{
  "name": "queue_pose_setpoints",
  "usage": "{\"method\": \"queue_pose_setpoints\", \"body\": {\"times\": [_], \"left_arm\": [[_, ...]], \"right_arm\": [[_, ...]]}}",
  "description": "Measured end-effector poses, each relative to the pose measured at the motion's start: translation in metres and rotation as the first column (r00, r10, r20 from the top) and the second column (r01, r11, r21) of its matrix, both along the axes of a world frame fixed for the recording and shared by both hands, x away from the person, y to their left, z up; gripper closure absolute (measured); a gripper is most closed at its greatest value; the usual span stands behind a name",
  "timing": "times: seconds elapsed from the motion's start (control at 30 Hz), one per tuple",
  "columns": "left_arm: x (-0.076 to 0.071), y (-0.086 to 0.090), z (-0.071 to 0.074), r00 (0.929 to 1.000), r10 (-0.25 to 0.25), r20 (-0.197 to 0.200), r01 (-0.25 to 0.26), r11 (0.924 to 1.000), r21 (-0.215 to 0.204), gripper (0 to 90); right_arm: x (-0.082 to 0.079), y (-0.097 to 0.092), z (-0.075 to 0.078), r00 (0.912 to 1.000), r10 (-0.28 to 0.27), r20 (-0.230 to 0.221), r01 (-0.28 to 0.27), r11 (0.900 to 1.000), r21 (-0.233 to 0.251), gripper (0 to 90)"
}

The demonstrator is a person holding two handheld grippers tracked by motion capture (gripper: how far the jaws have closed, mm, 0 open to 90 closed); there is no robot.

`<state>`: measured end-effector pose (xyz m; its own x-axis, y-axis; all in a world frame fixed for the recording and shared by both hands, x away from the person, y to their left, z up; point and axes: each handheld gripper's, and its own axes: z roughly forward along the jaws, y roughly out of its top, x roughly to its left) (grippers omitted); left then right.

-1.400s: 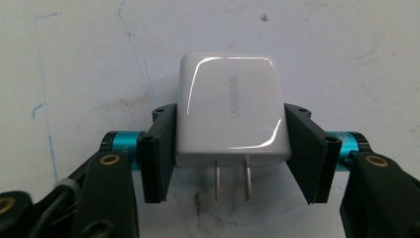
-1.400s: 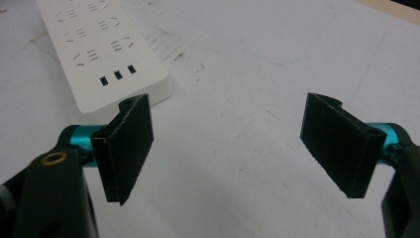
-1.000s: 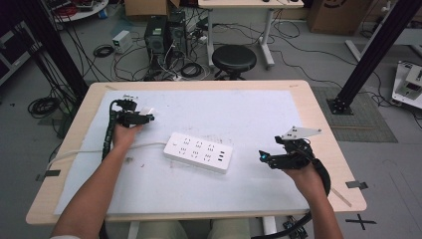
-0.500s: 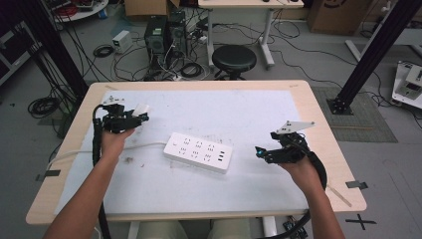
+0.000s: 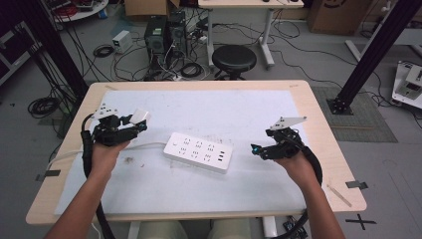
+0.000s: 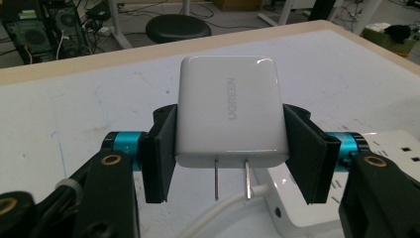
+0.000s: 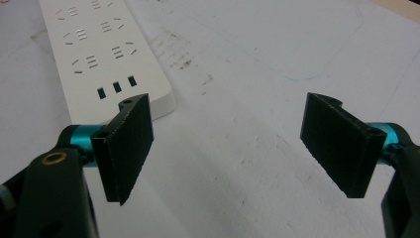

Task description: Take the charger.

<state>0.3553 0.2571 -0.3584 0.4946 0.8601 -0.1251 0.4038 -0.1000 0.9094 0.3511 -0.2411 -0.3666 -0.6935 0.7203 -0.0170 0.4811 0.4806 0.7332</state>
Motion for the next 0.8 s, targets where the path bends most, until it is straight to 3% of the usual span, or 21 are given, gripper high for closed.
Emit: {"method": "queue_pose_setpoints", "body": {"times": [0.4,0.67,0.8], "left_arm": [[-0.027,-0.007,0.005,0.9963,-0.071,0.047,0.070,0.9971,0.029,42.6],[-0.042,-0.013,0.009,0.9831,-0.162,0.086,0.157,0.9856,0.064,42.6],[-0.046,-0.013,0.012,0.9796,-0.174,0.100,0.167,0.9832,0.074,42.6]], "right_arm": [[-0.009,0.003,0.002,0.9996,0.022,0.017,-0.022,0.9997,0.006,21.0],[-0.012,0.005,0.003,0.9991,0.034,0.027,-0.034,0.9994,0.011,21.0],[-0.013,0.005,0.003,0.9989,0.037,0.027,-0.037,0.9993,0.010,21.0]]}}
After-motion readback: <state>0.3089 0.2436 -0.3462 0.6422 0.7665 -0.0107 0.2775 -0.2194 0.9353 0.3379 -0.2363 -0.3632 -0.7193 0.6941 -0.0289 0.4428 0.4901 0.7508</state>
